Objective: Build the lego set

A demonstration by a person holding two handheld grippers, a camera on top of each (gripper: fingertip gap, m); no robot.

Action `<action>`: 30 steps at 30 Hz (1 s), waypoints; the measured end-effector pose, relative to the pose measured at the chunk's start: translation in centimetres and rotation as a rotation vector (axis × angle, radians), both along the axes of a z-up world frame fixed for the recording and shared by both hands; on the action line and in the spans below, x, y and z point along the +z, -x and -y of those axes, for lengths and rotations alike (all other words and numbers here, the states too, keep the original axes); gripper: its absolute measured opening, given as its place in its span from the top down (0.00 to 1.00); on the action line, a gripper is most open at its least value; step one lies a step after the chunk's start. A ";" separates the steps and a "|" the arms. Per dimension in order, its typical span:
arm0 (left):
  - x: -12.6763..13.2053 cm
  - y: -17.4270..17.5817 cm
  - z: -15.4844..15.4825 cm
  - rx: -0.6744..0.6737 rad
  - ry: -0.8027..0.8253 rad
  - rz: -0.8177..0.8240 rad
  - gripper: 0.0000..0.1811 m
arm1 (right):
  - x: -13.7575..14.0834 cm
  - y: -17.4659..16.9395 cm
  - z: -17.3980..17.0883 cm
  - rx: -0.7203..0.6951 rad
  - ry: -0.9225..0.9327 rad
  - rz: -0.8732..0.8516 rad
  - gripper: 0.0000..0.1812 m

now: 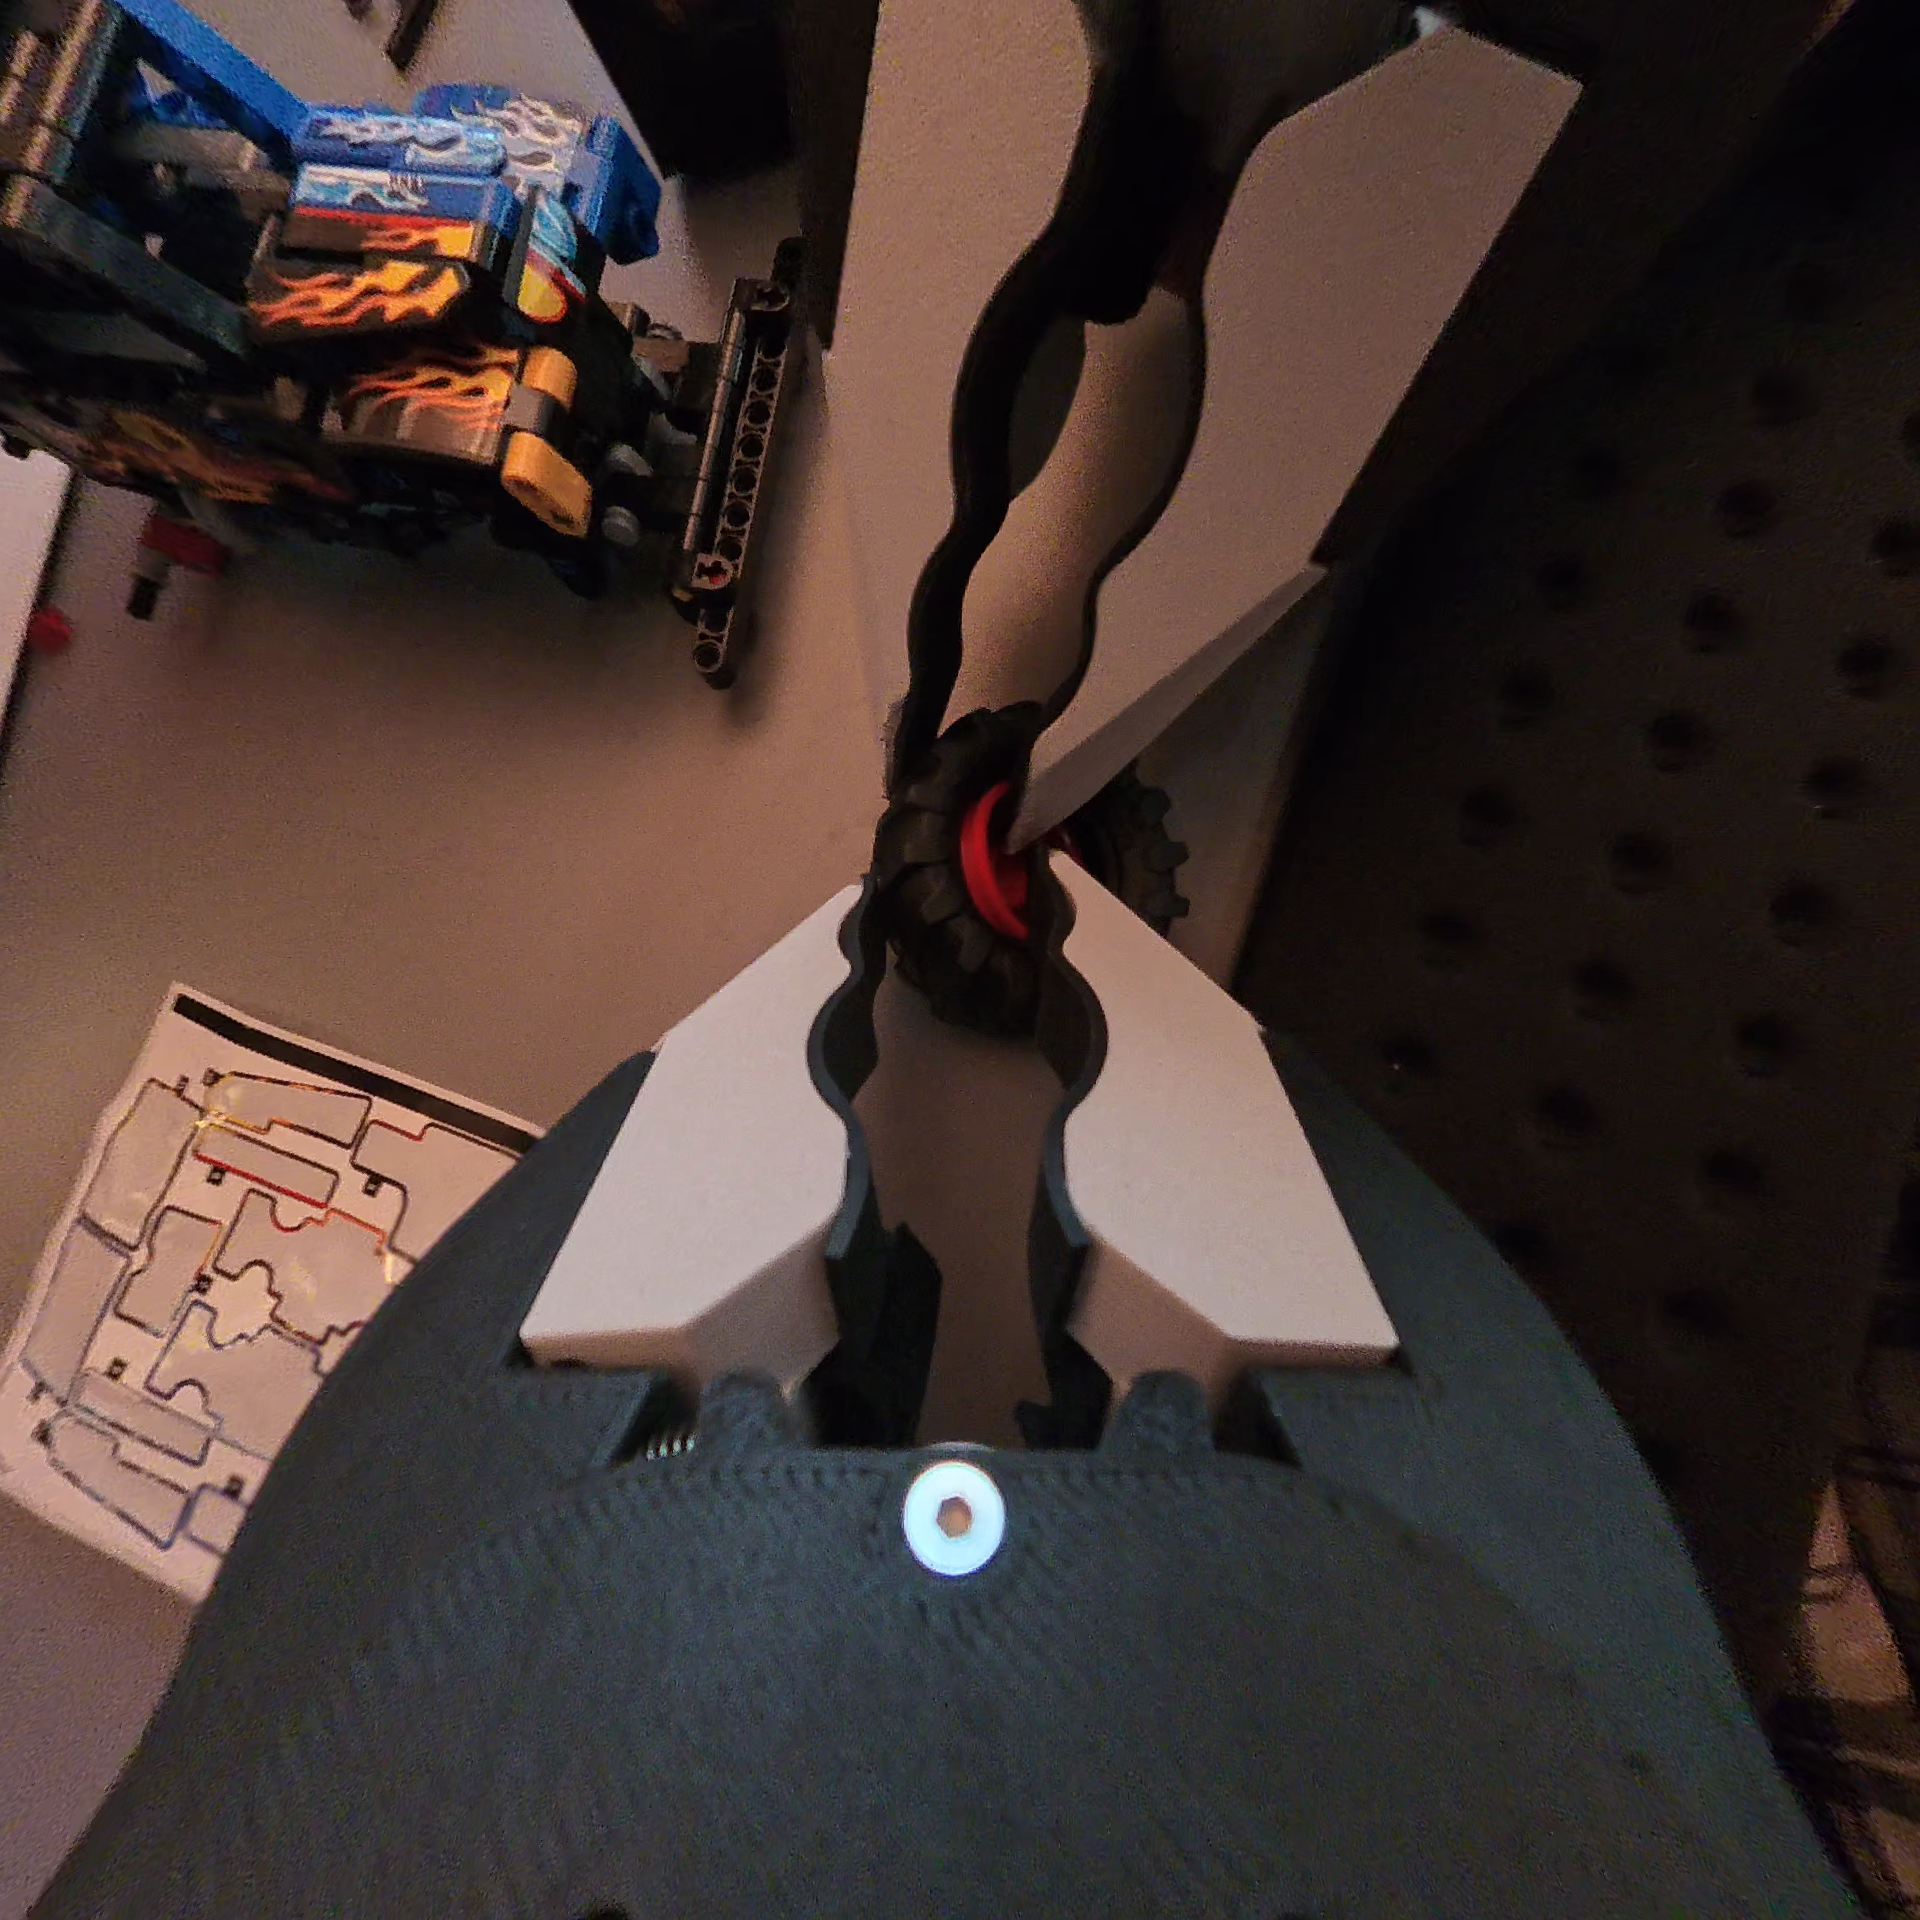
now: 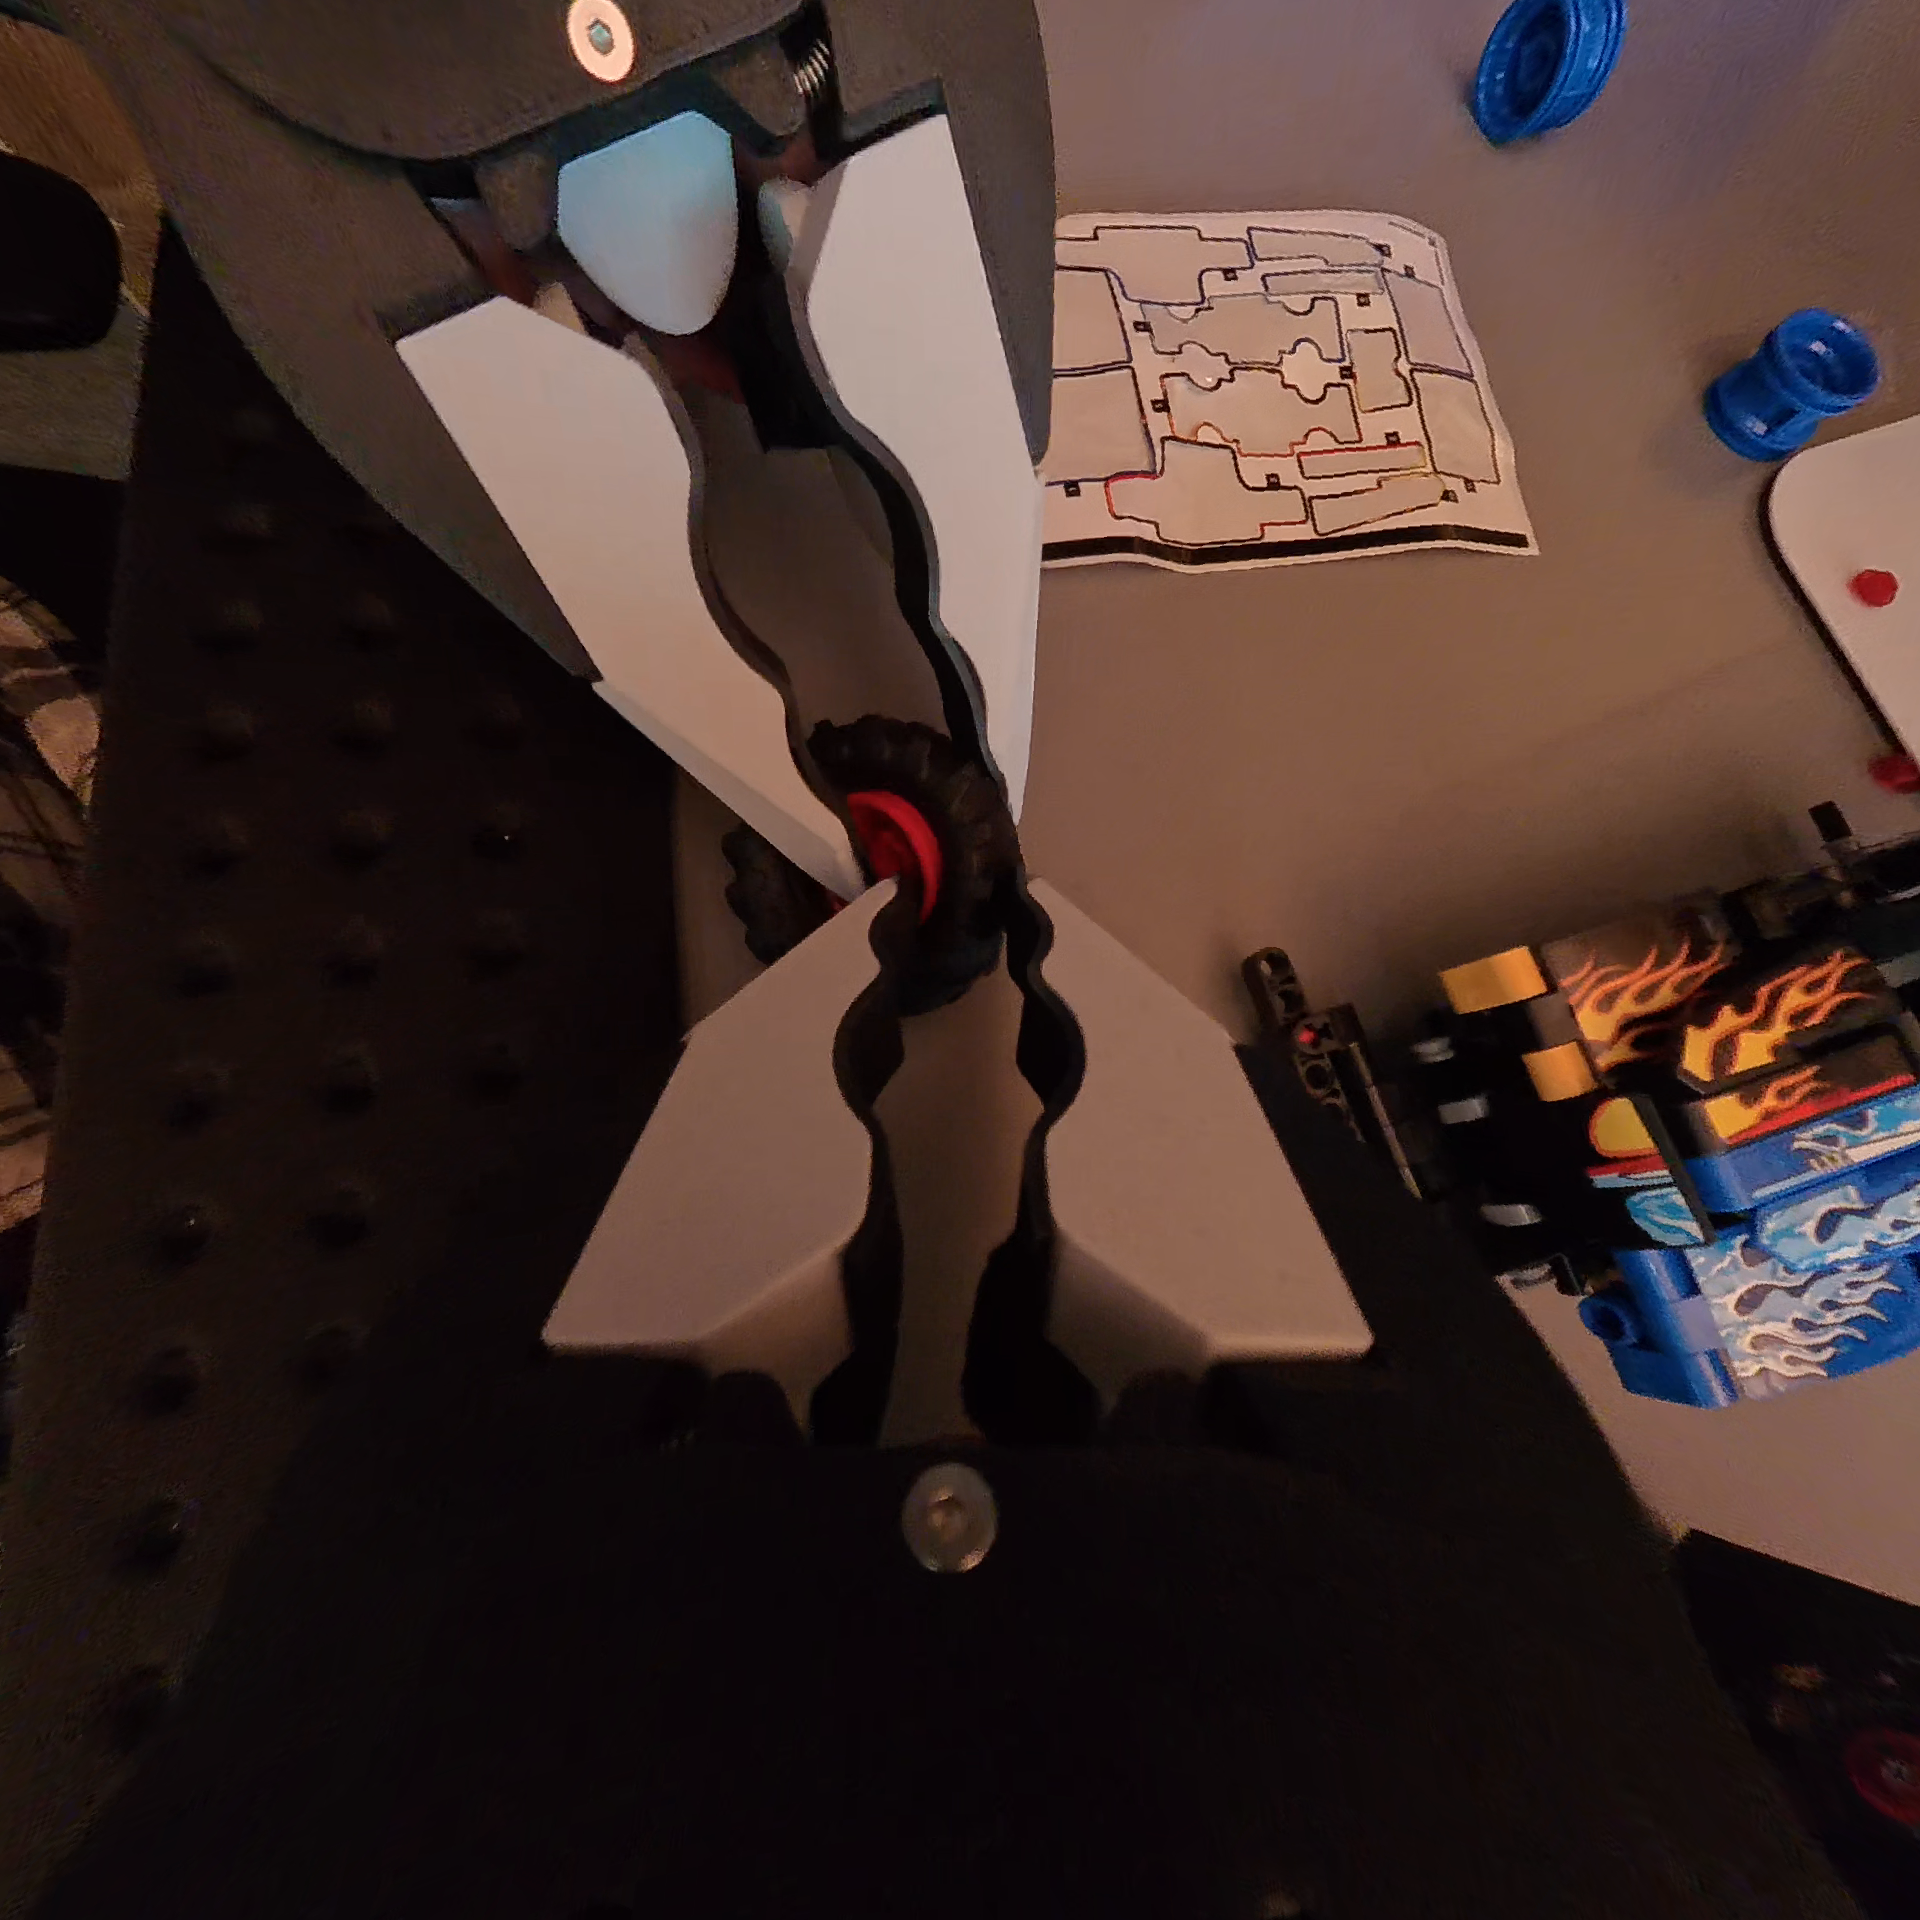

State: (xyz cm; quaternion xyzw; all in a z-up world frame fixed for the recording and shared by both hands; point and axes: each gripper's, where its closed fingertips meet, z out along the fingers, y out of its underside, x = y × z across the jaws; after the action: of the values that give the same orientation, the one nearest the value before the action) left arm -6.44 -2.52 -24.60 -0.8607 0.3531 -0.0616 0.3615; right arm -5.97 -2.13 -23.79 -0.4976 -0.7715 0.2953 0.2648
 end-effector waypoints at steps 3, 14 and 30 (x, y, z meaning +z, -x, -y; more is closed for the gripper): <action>0.0 0.1 -0.1 0.004 -0.001 -0.016 0.85 | 0.0 0.0 0.0 -0.005 0.027 -0.004 0.91; 0.5 0.1 -0.3 -0.040 -0.019 -0.071 0.84 | 0.8 -0.1 0.1 -0.012 0.192 -0.015 0.89; 1.2 0.6 -2.3 0.047 0.066 0.156 0.76 | 11.7 -10.1 -3.5 -0.165 0.021 -0.282 0.66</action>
State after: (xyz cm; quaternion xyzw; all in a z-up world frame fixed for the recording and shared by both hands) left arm -7.00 -0.27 -23.37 -0.8727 0.3016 -0.1315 0.3608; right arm 4.16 1.42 -12.11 -0.5156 -0.6800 0.3474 0.3887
